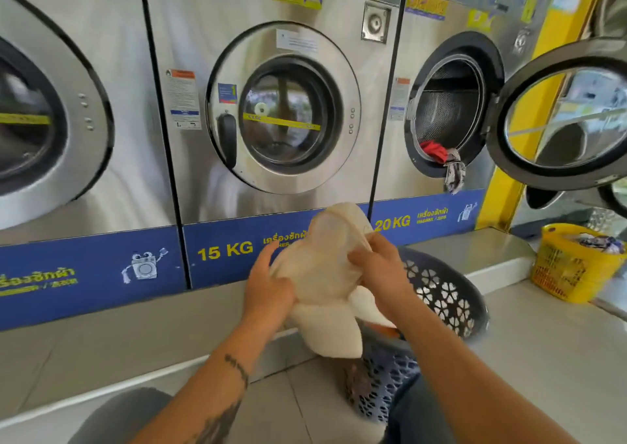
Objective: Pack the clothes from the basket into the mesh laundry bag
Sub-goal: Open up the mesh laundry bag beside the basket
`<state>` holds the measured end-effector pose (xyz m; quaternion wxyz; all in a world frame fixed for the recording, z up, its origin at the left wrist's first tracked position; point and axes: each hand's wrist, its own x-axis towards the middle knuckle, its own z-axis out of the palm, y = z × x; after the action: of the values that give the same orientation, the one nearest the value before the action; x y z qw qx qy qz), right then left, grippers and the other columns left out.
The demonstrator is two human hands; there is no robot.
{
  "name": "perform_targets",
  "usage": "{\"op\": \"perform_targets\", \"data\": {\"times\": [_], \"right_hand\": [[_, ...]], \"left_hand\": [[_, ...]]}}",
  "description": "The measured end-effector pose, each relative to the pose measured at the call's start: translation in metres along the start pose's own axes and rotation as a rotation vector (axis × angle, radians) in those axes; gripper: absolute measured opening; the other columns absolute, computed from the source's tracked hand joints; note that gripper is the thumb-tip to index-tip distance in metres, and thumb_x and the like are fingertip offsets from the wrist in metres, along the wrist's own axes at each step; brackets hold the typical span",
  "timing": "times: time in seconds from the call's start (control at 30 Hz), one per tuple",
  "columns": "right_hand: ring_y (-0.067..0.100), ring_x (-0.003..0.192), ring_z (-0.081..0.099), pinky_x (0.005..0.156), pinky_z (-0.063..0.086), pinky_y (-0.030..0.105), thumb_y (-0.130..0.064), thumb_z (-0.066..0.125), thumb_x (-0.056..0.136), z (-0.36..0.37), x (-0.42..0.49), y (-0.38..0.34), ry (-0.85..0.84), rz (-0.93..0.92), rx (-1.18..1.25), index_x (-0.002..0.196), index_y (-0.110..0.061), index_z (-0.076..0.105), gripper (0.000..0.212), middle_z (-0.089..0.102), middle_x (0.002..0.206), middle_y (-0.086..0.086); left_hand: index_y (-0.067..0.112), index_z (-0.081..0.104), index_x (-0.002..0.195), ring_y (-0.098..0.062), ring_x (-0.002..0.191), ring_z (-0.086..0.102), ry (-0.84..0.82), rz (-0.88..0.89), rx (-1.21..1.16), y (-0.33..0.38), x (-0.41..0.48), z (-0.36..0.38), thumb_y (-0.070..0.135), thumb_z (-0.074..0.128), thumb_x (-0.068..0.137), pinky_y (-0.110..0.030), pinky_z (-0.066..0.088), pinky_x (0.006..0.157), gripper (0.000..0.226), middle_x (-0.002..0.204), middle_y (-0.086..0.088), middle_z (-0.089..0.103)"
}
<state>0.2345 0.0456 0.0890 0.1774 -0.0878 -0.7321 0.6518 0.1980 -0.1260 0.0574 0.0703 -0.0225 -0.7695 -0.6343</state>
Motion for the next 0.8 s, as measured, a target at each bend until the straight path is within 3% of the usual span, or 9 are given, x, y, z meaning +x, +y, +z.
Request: {"op": "perform_targets", "data": {"times": [0.1,0.2,0.3,0.37,0.47,0.53,0.63,0.8], "right_hand": [[0.032,0.096,0.066,0.071,0.062,0.045,-0.006,0.06,0.089,0.018,-0.016,0.018,-0.207,0.023,-0.271,0.132,-0.021,0.035,0.052,0.062,0.109,0.017],[0.027,0.094,0.068,0.08,0.061,0.044,-0.024,0.069,0.082,0.043,-0.025,0.032,-0.356,0.012,-0.429,0.147,-0.035,0.015,0.085,0.066,0.104,0.009],[0.025,0.091,0.067,0.083,0.058,0.047,-0.043,0.065,0.066,0.07,-0.021,0.049,-0.448,0.021,-0.523,0.143,-0.028,0.03,0.086,0.068,0.107,0.007],[0.03,0.093,0.063,0.081,0.054,0.043,-0.031,0.064,0.071,0.084,-0.023,0.057,-0.491,-0.002,-0.619,0.136,-0.022,0.041,0.069,0.065,0.104,0.008],[0.034,0.1,0.061,0.077,0.044,0.034,-0.011,0.056,0.081,0.093,-0.021,0.071,-0.497,-0.049,-0.711,0.139,-0.024,0.042,0.061,0.063,0.099,0.006],[0.037,0.106,0.062,0.08,0.048,0.038,-0.016,0.054,0.08,0.094,-0.013,0.078,-0.499,-0.062,-0.76,0.142,-0.026,0.041,0.064,0.067,0.106,0.009],[0.039,0.11,0.063,0.086,0.05,0.041,-0.026,0.049,0.072,0.088,0.0,0.085,-0.531,-0.06,-0.81,0.144,-0.029,0.04,0.072,0.069,0.116,0.012],[0.03,0.109,0.064,0.091,0.054,0.043,-0.023,0.058,0.086,0.065,0.041,0.102,-0.622,-0.095,-0.942,0.143,-0.034,0.041,0.061,0.068,0.12,0.001]], "left_hand": [[0.033,0.057,0.131,-0.019,0.105,0.054,0.202,0.159,0.105,0.01,0.006,-0.052,-0.006,0.037,0.08,-0.027,0.048,0.088,0.068,0.12,0.005,0.058],[0.027,0.062,0.123,-0.017,0.108,0.052,0.3,0.326,0.269,0.01,0.014,-0.091,-0.005,0.04,0.083,-0.026,0.039,0.096,0.056,0.117,0.005,0.056],[0.02,0.065,0.12,-0.018,0.11,0.054,0.347,0.395,0.357,0.003,0.021,-0.115,-0.005,0.044,0.084,-0.021,0.035,0.097,0.049,0.116,0.0,0.057],[0.018,0.066,0.119,-0.017,0.106,0.053,0.351,0.39,0.388,-0.007,0.024,-0.123,-0.006,0.044,0.085,-0.015,0.031,0.09,0.047,0.116,-0.003,0.057],[0.024,0.066,0.123,-0.014,0.103,0.05,0.247,0.31,0.48,-0.03,0.029,-0.123,0.003,0.043,0.094,-0.016,0.029,0.087,0.043,0.118,-0.004,0.058],[0.029,0.065,0.126,-0.02,0.111,0.055,0.145,0.294,0.547,-0.046,0.033,-0.118,0.009,0.042,0.097,-0.027,0.038,0.093,0.042,0.12,-0.003,0.063],[0.026,0.065,0.128,-0.021,0.117,0.056,0.021,0.257,0.58,-0.064,0.041,-0.105,0.008,0.042,0.099,-0.023,0.035,0.097,0.04,0.123,-0.001,0.065],[0.035,0.067,0.121,-0.016,0.114,0.053,-0.238,0.222,0.566,-0.083,0.067,-0.064,0.01,0.046,0.097,-0.029,0.038,0.102,0.04,0.119,0.001,0.057]]}}
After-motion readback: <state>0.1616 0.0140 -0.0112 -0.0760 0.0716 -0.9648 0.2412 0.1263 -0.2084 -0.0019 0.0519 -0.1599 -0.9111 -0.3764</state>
